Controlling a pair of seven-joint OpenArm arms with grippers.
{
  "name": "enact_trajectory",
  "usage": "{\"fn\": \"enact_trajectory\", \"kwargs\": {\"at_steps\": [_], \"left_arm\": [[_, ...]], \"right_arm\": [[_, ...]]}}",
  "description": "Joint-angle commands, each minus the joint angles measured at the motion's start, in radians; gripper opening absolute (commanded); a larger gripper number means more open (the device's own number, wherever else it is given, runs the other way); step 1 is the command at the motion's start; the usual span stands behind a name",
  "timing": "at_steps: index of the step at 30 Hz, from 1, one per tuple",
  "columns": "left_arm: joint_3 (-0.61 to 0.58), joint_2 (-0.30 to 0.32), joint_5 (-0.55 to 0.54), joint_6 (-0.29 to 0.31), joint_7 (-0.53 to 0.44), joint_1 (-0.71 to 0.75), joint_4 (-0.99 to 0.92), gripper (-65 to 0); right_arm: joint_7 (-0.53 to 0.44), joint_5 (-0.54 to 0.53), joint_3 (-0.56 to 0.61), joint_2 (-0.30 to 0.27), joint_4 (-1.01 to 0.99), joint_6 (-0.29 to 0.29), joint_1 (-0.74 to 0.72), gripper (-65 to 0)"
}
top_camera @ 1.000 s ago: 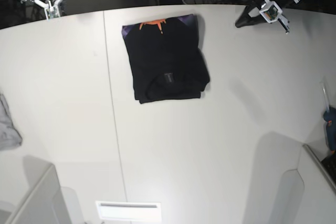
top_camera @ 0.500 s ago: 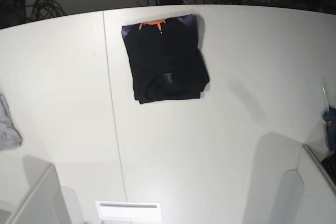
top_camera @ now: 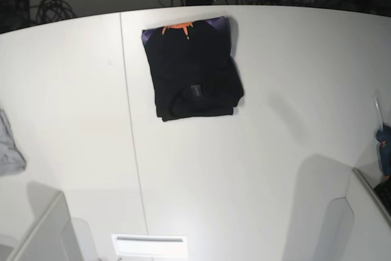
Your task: Fold the T-shirt properly
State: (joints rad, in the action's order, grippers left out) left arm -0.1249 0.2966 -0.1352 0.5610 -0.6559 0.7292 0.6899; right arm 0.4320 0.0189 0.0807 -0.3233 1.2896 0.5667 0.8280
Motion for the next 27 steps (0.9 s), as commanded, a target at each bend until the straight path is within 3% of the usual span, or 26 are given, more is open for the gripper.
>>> {"fn": "enact_trajectory", "kwargs": {"at_steps": [1,3,6,12,15,21,24,27], "left_arm": [[-0.026,0.003,-0.002,-0.019,-0.038,0.002,-0.055,-65.0],[-0.071,-0.023,-0.004,-0.058,-0.083,-0.05,-0.171,-65.0],[-0.124,-0.067,-0.004,-0.112,-0.12,-0.141,-0.353,-65.0],[-0.22,-0.13,-0.004,-0.123,-0.115,-0.305,-0.583,-65.0],[-0.278,-0.132,-0.004,-0.124,-0.092,-0.368,-0.646,-65.0],[-0.305,-0.132,-0.004,-0.126,0.152,-0.481,-0.665,-65.0],[-0.302,-0.13,-0.004,-0.126,0.161,-0.506,-0.665,-65.0],[-0.299,-0.13,-0.005,-0.126,0.164,-0.512,-0.665,-65.0]], "right_arm": [[-0.002,-0.032,0.032,-0.037,-0.038,0.0,-0.016,-65.0],[-0.022,-0.072,0.098,-0.064,-0.117,0.0,-0.075,-65.0],[-0.094,-0.072,0.164,-0.063,-0.224,-0.001,-0.141,-65.0],[-0.189,-0.072,0.212,-0.003,-0.428,-0.018,-0.249,-65.0],[-0.267,-0.072,0.215,0.04,-0.571,-0.113,-0.312,-65.0],[-0.468,-0.072,0.21,0.12,-0.856,-0.218,-0.416,-65.0],[-0.568,-0.075,0.209,0.161,-1.017,-0.291,-0.482,-65.0],[-0.683,-0.075,0.209,0.207,-1.129,-0.4,-0.514,-65.0]]}}
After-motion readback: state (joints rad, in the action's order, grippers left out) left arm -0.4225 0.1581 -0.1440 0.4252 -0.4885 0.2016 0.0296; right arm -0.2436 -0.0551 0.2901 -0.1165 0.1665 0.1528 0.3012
